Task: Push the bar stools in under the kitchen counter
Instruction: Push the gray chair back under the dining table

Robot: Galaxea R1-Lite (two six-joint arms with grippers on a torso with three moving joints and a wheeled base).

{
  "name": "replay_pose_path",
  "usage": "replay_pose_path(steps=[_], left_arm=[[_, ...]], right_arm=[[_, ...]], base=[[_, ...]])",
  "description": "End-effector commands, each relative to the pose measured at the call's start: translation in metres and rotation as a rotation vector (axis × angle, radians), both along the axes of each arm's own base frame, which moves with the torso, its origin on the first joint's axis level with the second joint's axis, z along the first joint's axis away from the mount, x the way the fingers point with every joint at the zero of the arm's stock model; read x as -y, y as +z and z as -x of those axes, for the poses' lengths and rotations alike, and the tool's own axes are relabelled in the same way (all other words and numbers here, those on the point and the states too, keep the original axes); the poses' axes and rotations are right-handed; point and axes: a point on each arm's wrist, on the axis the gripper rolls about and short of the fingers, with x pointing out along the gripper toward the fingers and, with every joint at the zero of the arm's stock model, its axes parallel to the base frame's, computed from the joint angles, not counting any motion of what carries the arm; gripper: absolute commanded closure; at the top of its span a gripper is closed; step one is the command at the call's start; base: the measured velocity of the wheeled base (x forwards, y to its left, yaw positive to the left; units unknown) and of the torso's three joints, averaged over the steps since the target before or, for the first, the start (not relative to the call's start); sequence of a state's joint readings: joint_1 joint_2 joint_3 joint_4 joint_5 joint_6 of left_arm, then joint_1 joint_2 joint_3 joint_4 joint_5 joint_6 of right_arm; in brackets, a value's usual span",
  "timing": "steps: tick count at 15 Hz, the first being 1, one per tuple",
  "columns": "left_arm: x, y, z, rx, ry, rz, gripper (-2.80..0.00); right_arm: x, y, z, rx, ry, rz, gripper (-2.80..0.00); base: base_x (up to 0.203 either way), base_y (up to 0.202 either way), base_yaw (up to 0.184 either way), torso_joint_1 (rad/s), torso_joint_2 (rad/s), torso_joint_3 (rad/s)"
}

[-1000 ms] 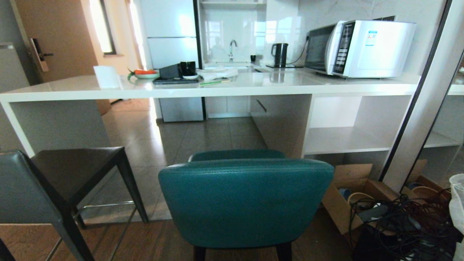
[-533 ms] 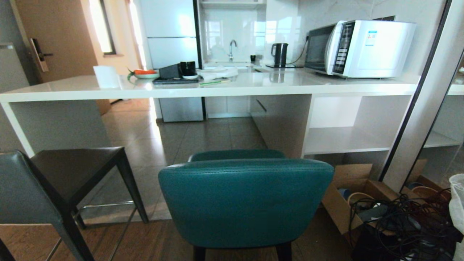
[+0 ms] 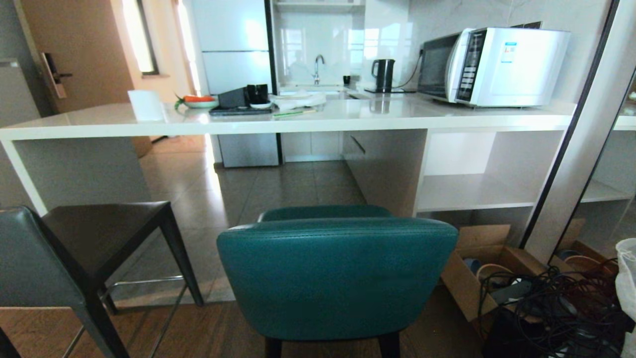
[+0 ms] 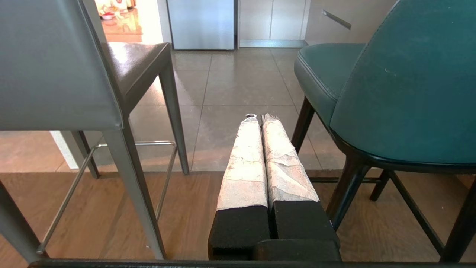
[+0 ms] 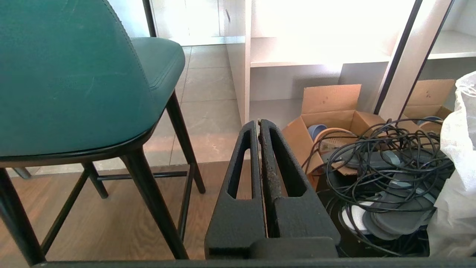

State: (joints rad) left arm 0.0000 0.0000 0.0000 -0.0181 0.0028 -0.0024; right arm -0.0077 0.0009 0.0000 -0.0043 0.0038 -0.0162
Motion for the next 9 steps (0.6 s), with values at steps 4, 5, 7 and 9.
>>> replay_pose_path(steps=[4,5,7,9], left_arm=[[0.0,-0.003,-0.0008,-0.01,0.0,0.001,0.0],[0.0,-0.003,-0.0008,-0.01,0.0,0.001,0.0],[0.0,-0.0028,-0.0008,-0.009,0.0,0.001,0.0],[0.0,-0.0029,-0.0008,-0.01,0.0,0.001,0.0]], right_arm=[[0.0,-0.0025,-0.0007,-0.01,0.001,0.001,0.0],[0.0,-0.0024,-0.0007,-0.008,0.001,0.001,0.0],[0.0,-0.0024,-0.0007,-0.008,0.001,-0.001,0.0],[0.0,-0.0025,-0.0007,-0.009,0.001,-0.001,0.0]], base=[[0.0,0.0,0.0,0.0,0.0,0.0],[0.0,0.0,0.0,0.0,0.0,0.0],[0.0,0.0,0.0,0.0,0.0,0.0],[0.0,0.0,0.0,0.0,0.0,0.0]])
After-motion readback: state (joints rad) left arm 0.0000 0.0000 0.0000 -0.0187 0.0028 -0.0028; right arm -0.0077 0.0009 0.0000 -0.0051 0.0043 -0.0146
